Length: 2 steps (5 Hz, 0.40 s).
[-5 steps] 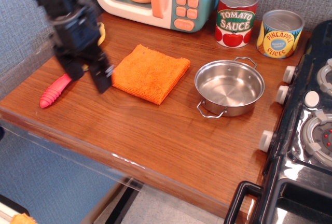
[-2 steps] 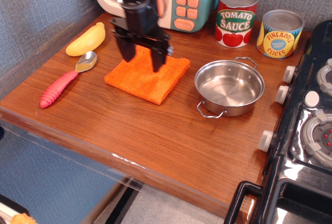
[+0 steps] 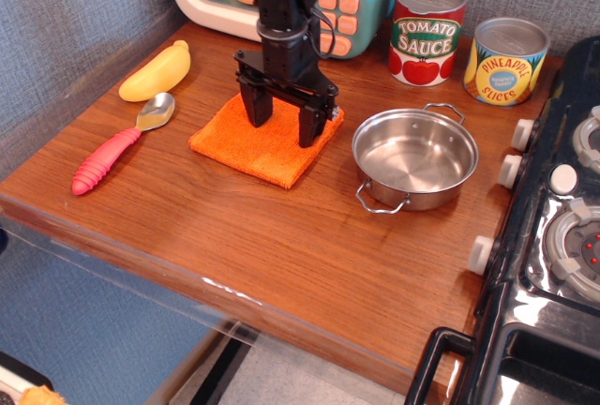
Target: Move the towel to right of spoon but middle of table
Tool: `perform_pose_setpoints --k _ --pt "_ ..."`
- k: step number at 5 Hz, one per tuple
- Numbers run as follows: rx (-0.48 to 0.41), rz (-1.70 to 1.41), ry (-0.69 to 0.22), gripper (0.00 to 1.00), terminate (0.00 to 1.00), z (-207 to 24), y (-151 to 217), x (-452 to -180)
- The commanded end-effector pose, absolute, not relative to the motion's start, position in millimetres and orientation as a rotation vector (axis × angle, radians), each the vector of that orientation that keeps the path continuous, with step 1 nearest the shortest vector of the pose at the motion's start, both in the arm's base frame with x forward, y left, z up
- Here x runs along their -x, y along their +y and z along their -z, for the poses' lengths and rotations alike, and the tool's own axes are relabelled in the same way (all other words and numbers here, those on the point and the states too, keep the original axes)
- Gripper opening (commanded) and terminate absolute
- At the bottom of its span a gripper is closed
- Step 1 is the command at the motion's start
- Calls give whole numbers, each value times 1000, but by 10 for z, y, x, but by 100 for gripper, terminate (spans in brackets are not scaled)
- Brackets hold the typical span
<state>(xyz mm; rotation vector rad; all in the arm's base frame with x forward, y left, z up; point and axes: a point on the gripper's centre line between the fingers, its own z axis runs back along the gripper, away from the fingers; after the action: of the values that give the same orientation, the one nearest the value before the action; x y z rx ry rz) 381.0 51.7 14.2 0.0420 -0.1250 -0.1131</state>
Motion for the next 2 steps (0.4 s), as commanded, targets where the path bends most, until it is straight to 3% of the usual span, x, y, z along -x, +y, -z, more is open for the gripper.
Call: perform_pose_setpoints --k 1,2 --pt "-70 46 -68 100 0 -2 799 -3745" --pt "-62 22 -32 100 0 71 905 -3485"
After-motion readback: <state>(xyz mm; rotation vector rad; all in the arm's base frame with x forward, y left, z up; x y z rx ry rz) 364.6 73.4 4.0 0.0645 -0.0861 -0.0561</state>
